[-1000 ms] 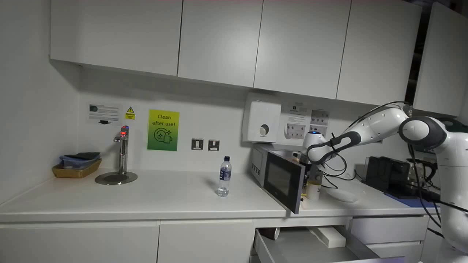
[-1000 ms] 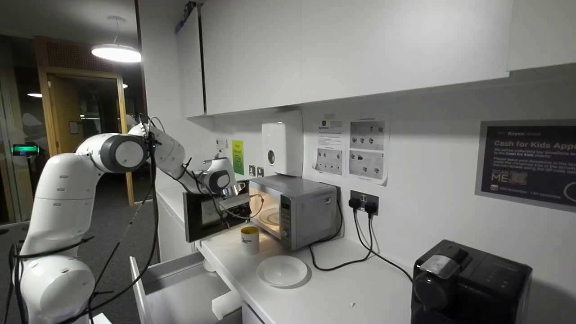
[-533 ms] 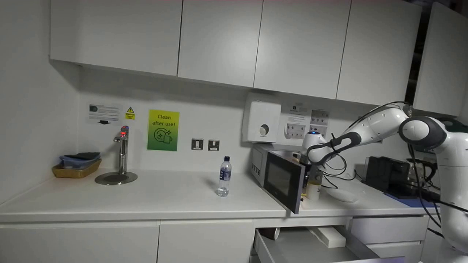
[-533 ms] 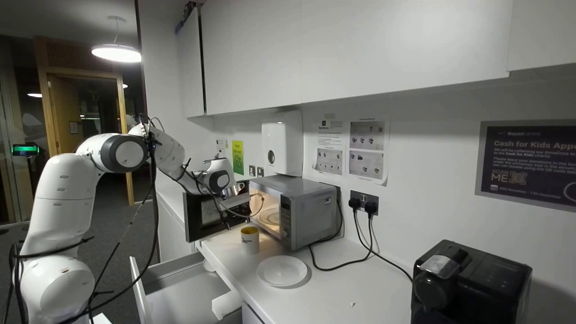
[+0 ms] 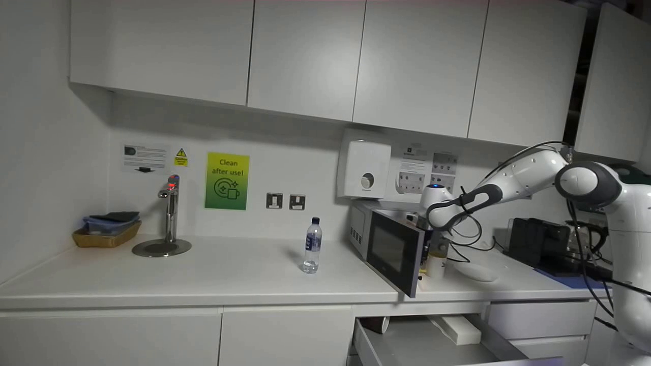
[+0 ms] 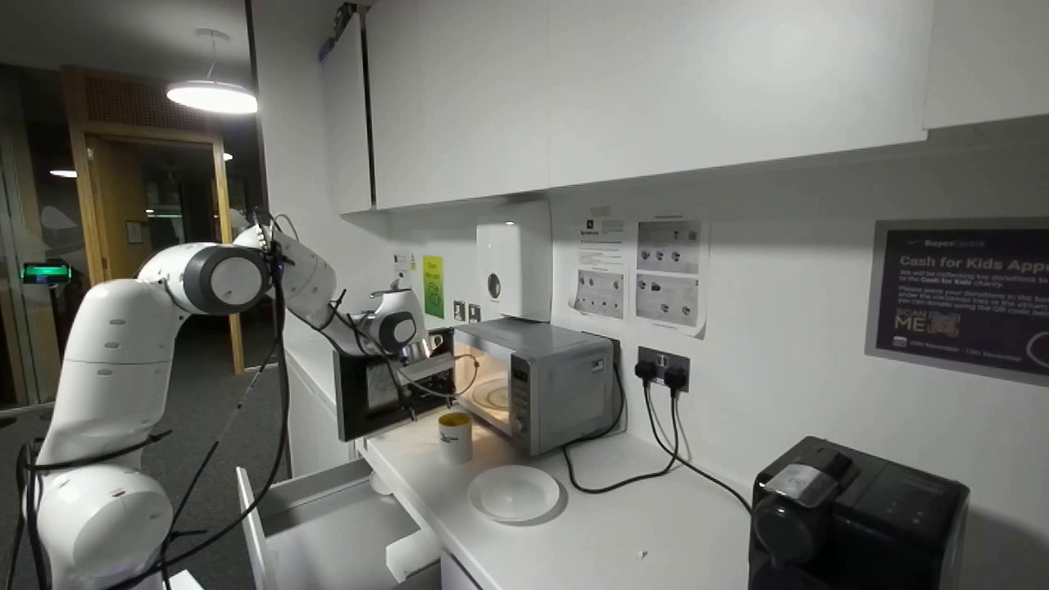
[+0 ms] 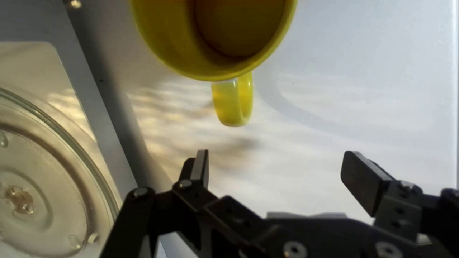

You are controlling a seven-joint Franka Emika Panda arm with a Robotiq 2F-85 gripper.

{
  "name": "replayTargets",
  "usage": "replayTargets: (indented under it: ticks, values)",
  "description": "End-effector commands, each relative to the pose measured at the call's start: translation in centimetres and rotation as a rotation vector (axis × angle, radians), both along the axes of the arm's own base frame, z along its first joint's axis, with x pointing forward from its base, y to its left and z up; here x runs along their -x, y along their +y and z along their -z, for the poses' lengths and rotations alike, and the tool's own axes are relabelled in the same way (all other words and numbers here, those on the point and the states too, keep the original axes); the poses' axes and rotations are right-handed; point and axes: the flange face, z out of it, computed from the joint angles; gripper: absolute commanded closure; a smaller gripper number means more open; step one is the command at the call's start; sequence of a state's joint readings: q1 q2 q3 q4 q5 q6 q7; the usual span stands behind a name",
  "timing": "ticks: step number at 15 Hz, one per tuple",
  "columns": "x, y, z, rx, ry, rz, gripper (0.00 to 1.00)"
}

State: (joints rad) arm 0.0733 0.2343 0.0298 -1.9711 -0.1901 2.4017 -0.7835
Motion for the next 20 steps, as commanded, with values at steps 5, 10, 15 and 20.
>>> replayTargets:
  ticks: [5,10,15,20]
  values:
    - [1.3,-1.0,0.1,0.047,0.038,-0.057,0.00]
    - [1.8,-1.5,0.4,0.075,0.059,-0.082,0.00]
    - [2.5,-1.1,0.3,0.081,0.079,-0.085,0.00]
    - [3.4,-0.5,0.3,0.092,0.111,-0.092,0.00]
